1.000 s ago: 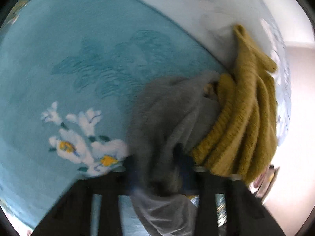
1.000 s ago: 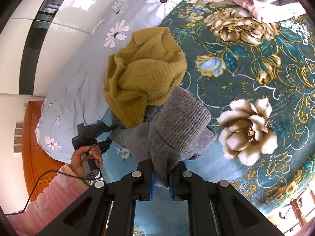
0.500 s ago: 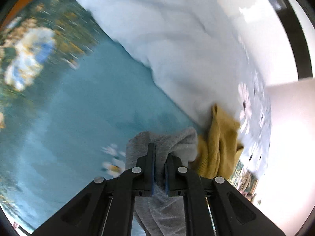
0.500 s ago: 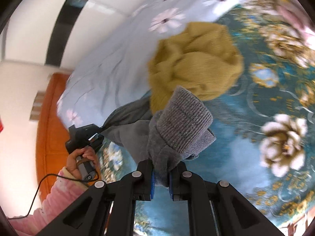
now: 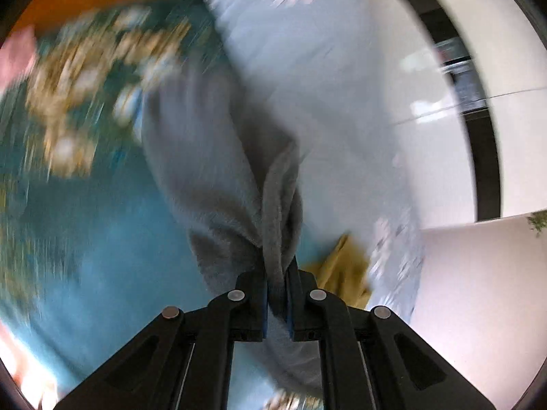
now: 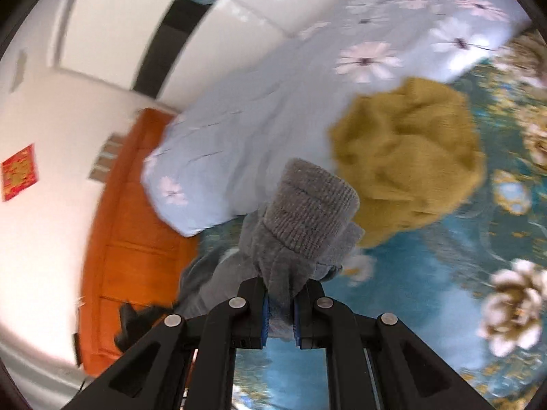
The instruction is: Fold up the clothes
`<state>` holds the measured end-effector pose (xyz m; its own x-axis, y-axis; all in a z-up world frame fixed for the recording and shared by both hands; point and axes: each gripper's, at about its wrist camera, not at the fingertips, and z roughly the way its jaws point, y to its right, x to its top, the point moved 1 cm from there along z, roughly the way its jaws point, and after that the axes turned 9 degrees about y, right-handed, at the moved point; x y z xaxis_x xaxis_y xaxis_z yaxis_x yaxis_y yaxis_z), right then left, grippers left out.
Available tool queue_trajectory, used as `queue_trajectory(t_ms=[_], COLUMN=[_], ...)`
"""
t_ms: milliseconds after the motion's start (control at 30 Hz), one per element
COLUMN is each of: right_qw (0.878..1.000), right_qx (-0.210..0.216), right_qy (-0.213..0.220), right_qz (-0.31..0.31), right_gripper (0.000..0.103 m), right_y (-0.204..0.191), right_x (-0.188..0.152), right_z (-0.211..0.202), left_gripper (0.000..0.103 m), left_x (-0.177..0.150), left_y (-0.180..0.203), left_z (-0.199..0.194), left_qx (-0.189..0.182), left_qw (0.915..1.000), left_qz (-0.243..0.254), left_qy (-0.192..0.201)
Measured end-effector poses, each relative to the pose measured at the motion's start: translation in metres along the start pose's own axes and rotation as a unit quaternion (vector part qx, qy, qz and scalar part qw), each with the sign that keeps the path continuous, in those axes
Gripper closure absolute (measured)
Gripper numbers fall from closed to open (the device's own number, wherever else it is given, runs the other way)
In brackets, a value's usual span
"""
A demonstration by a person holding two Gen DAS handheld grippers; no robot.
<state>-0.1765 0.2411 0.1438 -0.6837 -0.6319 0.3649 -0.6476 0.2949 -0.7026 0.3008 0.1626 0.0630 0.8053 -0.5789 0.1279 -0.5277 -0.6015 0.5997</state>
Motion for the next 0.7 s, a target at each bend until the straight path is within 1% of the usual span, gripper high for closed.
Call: queue_trajectory(t_ms=[33,67,200,300,333,400,467,567,700], right_qw=[1.000,0.999,0.992,0.986,0.986,0.986,0.989,0.990,0.986], right_qx=[-0.018,-0.036,-0.109,-0.136,-0.133,-0.127,-0.114,-0.101,-0.131], right_qy=[-0.005,-0.009,-0.050,-0.072,-0.070,-0.065,-0.052,-0.013,0.014], right_qz=[0.006,0.012,0.044,0.064,0.070,0.081,0.085,0.093,0.104], right_gripper=[0.092,0.092,0.092,0.092,0.092,0.092,0.092,0.092,0.092], right_y=[0.014,0.028,0.089,0.117,0.122,0.129,0.130,0.139,0.169], right_x=[-0.003,-0.006,-0.029,-0.042,-0.040,-0.037,-0.024,-0.001,0.026], right_z=[-0.003,-0.006,-0.009,-0.006,-0.007,-0.008,-0.013,-0.030,-0.039], left_gripper=[0.095,0.095,0.095,0.092,0.091,0.089,0.086,0.085,0.085], left_x=[-0.017,-0.035,-0.062,-0.081,-0.087,-0.078,-0.071,-0.072,-0.081], left_y=[-0.018,-0.036,-0.065,-0.085,-0.092,-0.095,-0.097,-0.103,-0.106], left_z=[0.016,0.032,0.036,0.037,0.038,0.029,0.022,0.008,-0.009], left_qx=[0.019,0.039,0.060,0.073,0.078,0.080,0.078,0.079,0.082], left_qw=[0.9991,0.9962,0.9909,0.9858,0.9838,0.9864,0.9866,0.9856,0.9847], left_qz=[-0.023,-0.048,-0.093,-0.125,-0.136,-0.126,-0.134,-0.145,-0.151], left_qy=[-0.031,-0.062,-0.077,-0.085,-0.087,-0.068,-0.051,-0.034,-0.027])
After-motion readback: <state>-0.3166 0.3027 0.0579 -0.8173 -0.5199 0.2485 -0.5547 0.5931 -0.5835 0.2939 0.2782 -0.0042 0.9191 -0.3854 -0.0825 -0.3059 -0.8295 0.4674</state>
